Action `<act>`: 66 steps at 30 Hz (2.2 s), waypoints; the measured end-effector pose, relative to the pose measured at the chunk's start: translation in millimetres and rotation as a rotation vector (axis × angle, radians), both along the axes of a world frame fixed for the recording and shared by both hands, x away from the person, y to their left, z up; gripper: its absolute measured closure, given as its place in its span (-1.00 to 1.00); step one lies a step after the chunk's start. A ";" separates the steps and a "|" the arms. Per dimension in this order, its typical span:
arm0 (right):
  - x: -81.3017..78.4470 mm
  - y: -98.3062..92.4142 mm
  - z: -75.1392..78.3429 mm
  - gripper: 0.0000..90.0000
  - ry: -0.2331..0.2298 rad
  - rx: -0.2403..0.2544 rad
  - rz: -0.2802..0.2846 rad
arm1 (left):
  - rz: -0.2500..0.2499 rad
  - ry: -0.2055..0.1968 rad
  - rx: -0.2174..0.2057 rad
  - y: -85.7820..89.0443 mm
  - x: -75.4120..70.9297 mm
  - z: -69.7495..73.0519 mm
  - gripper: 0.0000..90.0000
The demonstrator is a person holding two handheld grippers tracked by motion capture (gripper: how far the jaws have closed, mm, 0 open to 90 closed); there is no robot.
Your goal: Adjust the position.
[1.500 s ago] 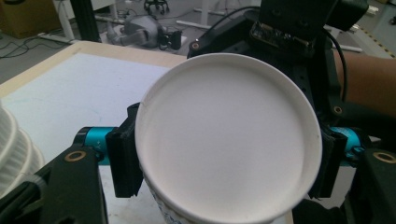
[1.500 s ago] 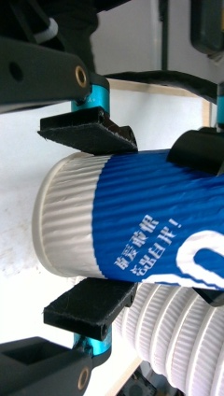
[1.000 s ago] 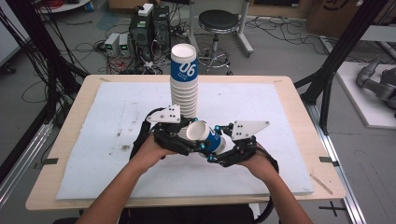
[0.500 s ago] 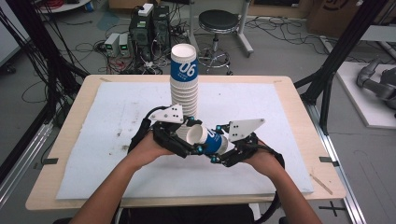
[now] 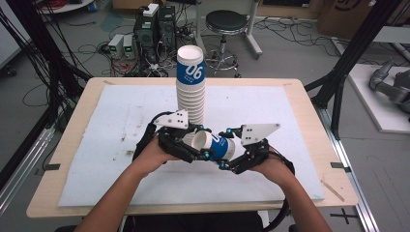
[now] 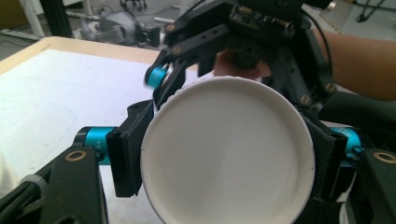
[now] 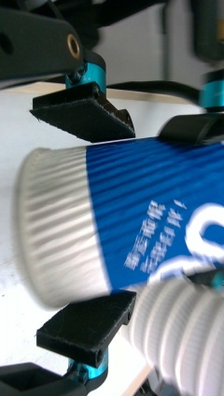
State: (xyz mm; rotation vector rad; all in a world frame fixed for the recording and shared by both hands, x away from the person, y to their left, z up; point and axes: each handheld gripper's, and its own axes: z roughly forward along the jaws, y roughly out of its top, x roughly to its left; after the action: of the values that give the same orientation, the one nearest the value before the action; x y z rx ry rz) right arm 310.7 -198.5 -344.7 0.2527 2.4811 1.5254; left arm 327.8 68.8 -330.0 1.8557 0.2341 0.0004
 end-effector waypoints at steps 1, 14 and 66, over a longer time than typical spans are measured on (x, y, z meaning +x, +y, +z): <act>0.4 -3.6 -0.3 -0.58 0.016 0.029 -0.017 | 0.006 0.009 -0.028 2.5 0.4 -1.2 -0.34; 4.2 -4.5 -4.7 -0.59 0.060 0.099 0.027 | -0.032 0.034 -0.140 7.1 0.2 -6.1 -0.33; 2.6 -6.4 15.8 -0.46 0.106 0.005 0.143 | -0.101 -0.012 0.061 1.7 -11.5 -31.1 -0.33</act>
State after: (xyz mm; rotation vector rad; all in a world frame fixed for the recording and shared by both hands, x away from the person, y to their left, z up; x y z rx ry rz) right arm 313.2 -204.8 -328.9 0.1628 2.6291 1.6122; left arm 316.3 70.5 -361.1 1.9260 0.1339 -0.0516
